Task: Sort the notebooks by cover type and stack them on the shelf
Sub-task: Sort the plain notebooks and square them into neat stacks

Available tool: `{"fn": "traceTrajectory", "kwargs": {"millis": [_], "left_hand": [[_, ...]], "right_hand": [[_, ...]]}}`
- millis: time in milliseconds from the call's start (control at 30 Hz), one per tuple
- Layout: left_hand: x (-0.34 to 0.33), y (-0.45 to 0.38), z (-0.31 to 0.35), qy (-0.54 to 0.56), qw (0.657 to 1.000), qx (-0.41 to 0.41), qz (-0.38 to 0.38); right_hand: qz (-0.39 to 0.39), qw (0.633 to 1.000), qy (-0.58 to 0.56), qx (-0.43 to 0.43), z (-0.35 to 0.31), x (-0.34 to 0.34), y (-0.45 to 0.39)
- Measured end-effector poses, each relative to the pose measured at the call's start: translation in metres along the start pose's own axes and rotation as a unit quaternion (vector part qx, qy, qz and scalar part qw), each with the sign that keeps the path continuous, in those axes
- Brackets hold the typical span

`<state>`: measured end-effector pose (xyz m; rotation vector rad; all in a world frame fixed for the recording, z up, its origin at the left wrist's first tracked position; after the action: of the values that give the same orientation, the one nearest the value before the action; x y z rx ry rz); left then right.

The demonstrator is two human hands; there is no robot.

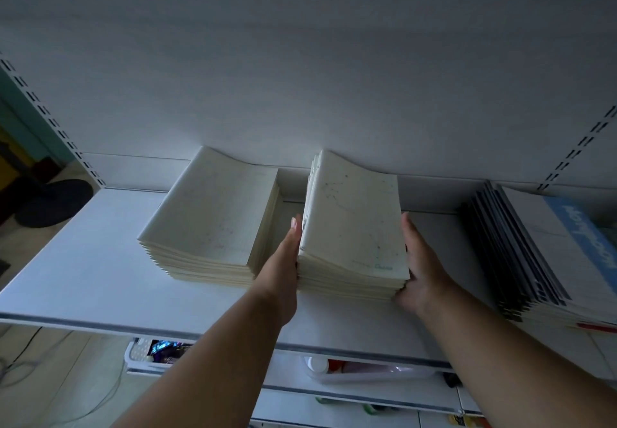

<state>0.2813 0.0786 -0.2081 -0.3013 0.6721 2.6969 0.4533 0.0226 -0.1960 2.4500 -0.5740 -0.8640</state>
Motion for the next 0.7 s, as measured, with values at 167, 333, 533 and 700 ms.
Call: {"fn": "traceTrajectory", "kwargs": {"millis": [167, 333, 533, 700], "left_hand": [[0.005, -0.002, 0.001, -0.019, 1.000, 0.000, -0.011], [-0.002, -0.006, 0.011, -0.032, 0.999, 0.002, -0.040], [-0.009, -0.004, 0.031, -0.007, 0.999, 0.038, -0.006], [-0.011, -0.002, 0.042, 0.004, 0.998, 0.066, 0.004]], "right_hand": [[0.006, 1.000, 0.023, -0.009, 0.001, 0.001, -0.003], [0.038, 0.993, 0.104, 0.039, -0.023, 0.006, -0.010], [0.060, 0.987, 0.140, 0.052, -0.029, -0.008, -0.031], [0.012, 0.989, 0.145, 0.038, -0.027, -0.014, -0.035]]}}
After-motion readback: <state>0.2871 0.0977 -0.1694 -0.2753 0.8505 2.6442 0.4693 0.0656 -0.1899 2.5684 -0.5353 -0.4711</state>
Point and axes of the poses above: each hand's wrist, its own y-axis away from the middle knuckle, its own x-axis out of the back of the hand, z = x × y, the point moved 7 cm from there along -y, towards the middle knuckle, and after that the axes turned 6 degrees about z, right-handed, at the moved point
